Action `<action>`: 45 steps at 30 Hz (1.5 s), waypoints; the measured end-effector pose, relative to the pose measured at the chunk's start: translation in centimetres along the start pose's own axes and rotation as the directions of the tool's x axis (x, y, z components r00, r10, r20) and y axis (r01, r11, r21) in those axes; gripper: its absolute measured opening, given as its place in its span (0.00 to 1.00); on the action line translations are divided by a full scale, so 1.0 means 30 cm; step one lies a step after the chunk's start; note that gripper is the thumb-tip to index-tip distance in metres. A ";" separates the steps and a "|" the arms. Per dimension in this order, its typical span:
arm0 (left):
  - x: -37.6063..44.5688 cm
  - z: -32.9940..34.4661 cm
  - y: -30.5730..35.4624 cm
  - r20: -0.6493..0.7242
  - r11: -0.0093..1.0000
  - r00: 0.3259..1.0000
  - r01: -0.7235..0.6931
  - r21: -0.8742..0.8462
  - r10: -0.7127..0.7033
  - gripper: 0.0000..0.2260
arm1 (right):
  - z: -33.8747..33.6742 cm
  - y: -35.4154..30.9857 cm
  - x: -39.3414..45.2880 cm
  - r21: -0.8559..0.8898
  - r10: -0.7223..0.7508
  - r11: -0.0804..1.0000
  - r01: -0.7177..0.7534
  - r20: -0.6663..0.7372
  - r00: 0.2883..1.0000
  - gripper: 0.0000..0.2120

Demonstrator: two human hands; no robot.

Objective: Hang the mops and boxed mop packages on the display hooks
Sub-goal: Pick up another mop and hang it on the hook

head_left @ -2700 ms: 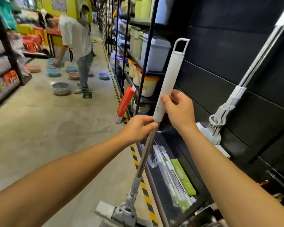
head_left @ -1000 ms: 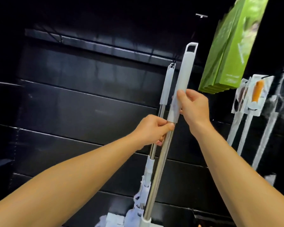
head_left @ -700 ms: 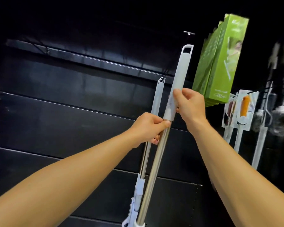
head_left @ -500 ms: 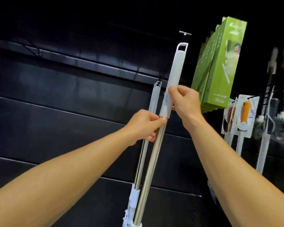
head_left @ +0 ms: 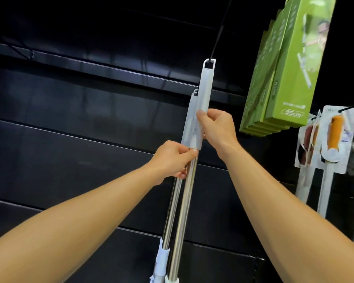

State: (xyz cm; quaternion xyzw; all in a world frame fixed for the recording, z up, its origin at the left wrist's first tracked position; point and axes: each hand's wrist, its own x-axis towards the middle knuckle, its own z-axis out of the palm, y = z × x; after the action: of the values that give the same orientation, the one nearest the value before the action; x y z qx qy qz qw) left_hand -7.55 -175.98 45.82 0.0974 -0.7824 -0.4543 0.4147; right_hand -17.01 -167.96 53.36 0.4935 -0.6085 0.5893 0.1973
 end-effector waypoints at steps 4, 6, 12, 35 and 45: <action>0.062 0.020 -0.066 -0.014 1.000 1.000 0.019 0.002 -0.019 0.11 | 0.035 0.073 0.031 -0.025 -0.007 1.000 0.007 0.032 0.999 0.08; 0.100 0.030 -0.097 -0.029 1.000 0.999 0.026 0.003 -0.026 0.13 | 0.049 0.105 0.048 -0.062 -0.026 0.998 0.029 0.058 0.998 0.13; 0.182 0.069 -0.172 -0.123 0.990 0.990 -0.053 0.129 0.069 0.11 | 0.087 0.209 0.097 -0.095 -0.122 0.988 0.125 0.034 0.992 0.33; 0.143 0.105 -0.347 -0.166 0.787 0.916 -0.209 0.580 0.366 0.29 | 0.053 0.335 -0.011 -0.437 -0.095 0.874 0.214 0.277 0.956 0.35; -0.258 0.072 -0.456 0.124 0.755 0.954 -0.293 0.587 0.273 0.26 | -0.090 0.317 -0.687 -0.800 0.269 0.591 0.102 0.314 0.910 0.30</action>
State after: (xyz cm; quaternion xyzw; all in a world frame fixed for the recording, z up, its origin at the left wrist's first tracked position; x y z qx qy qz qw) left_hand -7.28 -178.29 30.12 0.0971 -0.8972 -0.1173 0.4145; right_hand -16.87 -159.63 32.08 0.4316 -0.8575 0.1456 0.2392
